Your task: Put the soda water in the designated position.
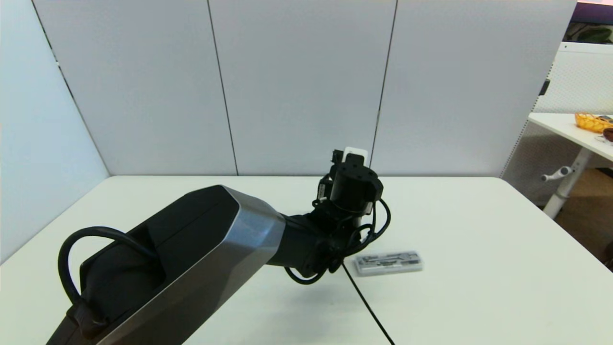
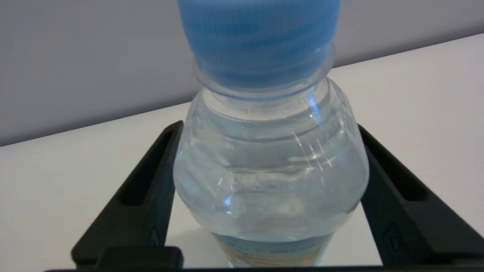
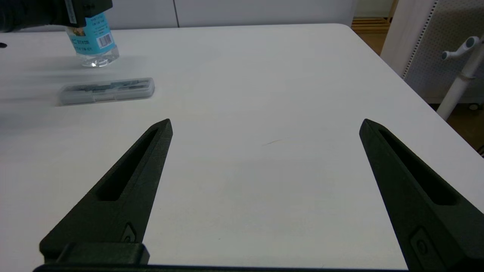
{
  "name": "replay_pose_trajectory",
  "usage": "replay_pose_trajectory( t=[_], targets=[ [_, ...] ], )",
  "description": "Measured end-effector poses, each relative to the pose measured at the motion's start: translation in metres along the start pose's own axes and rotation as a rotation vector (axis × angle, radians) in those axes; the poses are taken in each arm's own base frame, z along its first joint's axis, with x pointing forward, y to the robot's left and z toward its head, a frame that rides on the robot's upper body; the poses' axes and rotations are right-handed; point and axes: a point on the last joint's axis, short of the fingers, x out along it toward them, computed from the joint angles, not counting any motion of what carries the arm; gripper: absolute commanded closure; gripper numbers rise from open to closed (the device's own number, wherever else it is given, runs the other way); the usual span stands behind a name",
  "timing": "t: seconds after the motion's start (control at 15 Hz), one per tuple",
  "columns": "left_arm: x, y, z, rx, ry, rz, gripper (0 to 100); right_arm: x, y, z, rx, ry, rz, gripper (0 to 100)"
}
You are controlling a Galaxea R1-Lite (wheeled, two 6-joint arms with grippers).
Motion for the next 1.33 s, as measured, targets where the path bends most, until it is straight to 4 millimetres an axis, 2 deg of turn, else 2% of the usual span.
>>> replay_pose_trajectory(
  t=[0.27, 0.53, 1.0, 1.33],
  targets=[
    [-0.003, 0.003, 0.003, 0.001, 0.002, 0.003, 0, 0.0, 0.0, 0.0, 0.0, 0.0, 0.0, 0],
    [-0.016, 0.012, 0.008, 0.013, 0.019, 0.003, 0, 0.0, 0.0, 0.0, 0.0, 0.0, 0.0, 0],
    [-0.066, 0.043, 0.027, 0.035, 0.067, -0.012, 0, 0.0, 0.0, 0.0, 0.0, 0.0, 0.0, 0],
    [-0.104, 0.041, 0.037, 0.025, 0.092, -0.065, 0, 0.0, 0.0, 0.0, 0.0, 0.0, 0.0, 0]
  ],
)
